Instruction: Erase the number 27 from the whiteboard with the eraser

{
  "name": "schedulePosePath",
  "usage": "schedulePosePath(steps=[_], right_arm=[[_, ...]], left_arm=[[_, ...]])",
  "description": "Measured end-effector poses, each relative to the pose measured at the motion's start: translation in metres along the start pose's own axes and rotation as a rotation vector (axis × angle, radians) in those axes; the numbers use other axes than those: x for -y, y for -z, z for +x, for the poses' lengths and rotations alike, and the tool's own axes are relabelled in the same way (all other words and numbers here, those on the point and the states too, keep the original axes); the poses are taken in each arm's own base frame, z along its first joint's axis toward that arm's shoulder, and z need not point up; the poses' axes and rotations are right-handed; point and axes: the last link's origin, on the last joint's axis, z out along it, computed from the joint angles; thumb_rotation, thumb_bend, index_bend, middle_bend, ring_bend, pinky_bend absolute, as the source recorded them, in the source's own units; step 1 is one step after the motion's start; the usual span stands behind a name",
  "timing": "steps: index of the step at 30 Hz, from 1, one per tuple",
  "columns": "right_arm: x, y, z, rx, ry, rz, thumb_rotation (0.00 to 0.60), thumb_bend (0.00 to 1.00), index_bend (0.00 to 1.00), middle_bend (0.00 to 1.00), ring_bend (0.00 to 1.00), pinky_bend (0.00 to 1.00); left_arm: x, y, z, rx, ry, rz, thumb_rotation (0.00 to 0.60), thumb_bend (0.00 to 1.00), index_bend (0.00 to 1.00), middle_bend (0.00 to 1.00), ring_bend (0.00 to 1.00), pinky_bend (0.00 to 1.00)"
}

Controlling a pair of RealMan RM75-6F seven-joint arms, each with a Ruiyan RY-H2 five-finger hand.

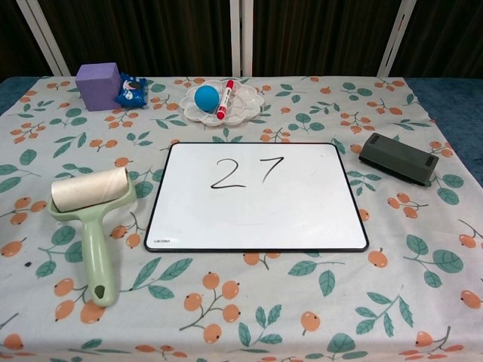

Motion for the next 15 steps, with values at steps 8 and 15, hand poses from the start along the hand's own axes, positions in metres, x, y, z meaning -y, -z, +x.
schedulePosePath(steps=[8,15], right_arm=[[0.037,-0.052,-0.023,0.134,-0.083,-0.032,0.6,0.08,0.0,0.0,0.0,0.0],[0.056,-0.079,-0.035,0.144,-0.091,-0.085,0.6,0.1,0.0,0.07,0.0,0.09]], left_arm=[[0.005,0.002,0.0,0.013,-0.01,0.011,0.6,0.01,0.1,0.07,0.04,0.17],[0.006,0.001,-0.005,0.03,-0.002,0.01,0.6,0.01,0.1,0.07,0.04,0.17]])
